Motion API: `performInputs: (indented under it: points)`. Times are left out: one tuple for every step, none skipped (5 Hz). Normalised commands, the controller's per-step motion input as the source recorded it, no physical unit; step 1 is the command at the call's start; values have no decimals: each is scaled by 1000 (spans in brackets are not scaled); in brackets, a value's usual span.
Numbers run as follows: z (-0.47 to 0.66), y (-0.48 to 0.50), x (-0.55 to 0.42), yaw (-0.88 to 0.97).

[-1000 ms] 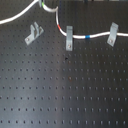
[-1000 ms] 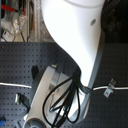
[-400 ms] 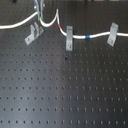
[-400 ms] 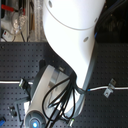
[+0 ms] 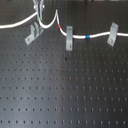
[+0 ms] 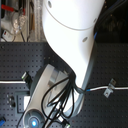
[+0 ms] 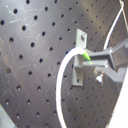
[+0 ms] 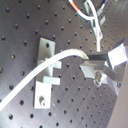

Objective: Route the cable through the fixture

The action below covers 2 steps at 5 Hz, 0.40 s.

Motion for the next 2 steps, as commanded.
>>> performInputs:
  points:
    - [52,84,-341,526]
    - [21,138,-312,528]
